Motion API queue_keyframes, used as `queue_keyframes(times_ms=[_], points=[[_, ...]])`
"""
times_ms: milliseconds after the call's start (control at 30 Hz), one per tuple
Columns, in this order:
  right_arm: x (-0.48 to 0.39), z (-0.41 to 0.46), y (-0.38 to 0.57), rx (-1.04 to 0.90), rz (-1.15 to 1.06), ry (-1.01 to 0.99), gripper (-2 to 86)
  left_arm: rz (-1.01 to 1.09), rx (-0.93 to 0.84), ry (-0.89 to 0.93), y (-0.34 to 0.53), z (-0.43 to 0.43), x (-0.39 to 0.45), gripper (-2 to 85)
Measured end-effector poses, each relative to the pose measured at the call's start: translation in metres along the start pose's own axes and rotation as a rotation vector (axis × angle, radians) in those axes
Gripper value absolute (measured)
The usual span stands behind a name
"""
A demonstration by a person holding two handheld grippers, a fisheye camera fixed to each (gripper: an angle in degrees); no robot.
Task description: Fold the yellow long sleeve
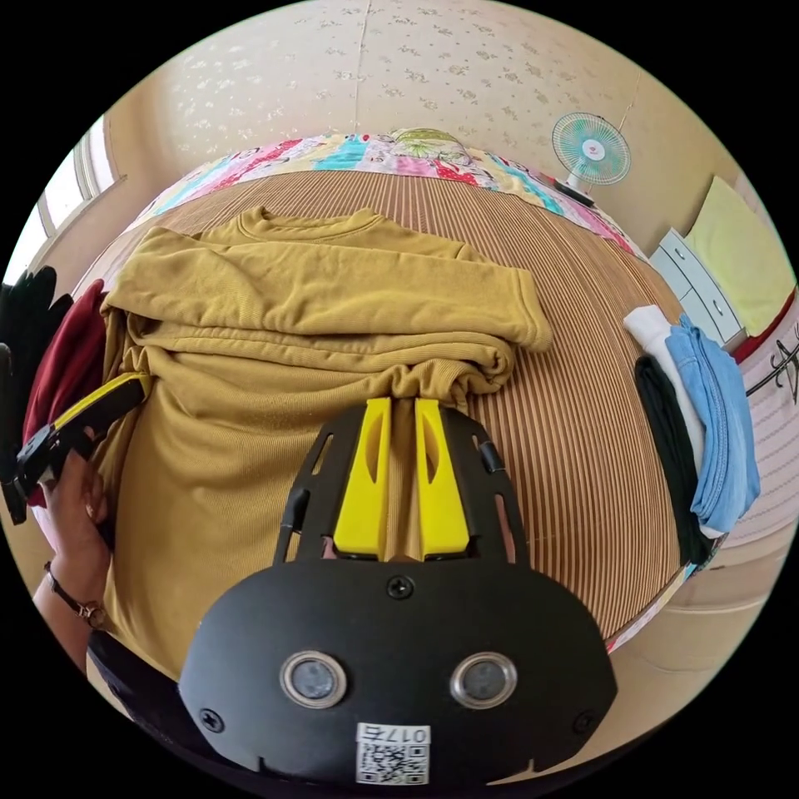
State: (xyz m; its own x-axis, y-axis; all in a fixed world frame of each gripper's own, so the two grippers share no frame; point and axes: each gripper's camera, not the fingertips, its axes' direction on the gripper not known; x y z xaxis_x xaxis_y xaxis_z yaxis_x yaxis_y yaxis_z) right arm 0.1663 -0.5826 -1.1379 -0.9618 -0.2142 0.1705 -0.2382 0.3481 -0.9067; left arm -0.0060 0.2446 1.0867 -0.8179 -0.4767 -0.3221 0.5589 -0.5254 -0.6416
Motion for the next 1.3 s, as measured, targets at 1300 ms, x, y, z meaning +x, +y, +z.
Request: queue_keyframes(times_ms=[1300], points=[[-0.004, -0.046, 0.147, 0.108, -0.031, -0.11, 7.3, 0.068, -0.073, 0.24, 0.092, -0.163, 0.037, 6.3]])
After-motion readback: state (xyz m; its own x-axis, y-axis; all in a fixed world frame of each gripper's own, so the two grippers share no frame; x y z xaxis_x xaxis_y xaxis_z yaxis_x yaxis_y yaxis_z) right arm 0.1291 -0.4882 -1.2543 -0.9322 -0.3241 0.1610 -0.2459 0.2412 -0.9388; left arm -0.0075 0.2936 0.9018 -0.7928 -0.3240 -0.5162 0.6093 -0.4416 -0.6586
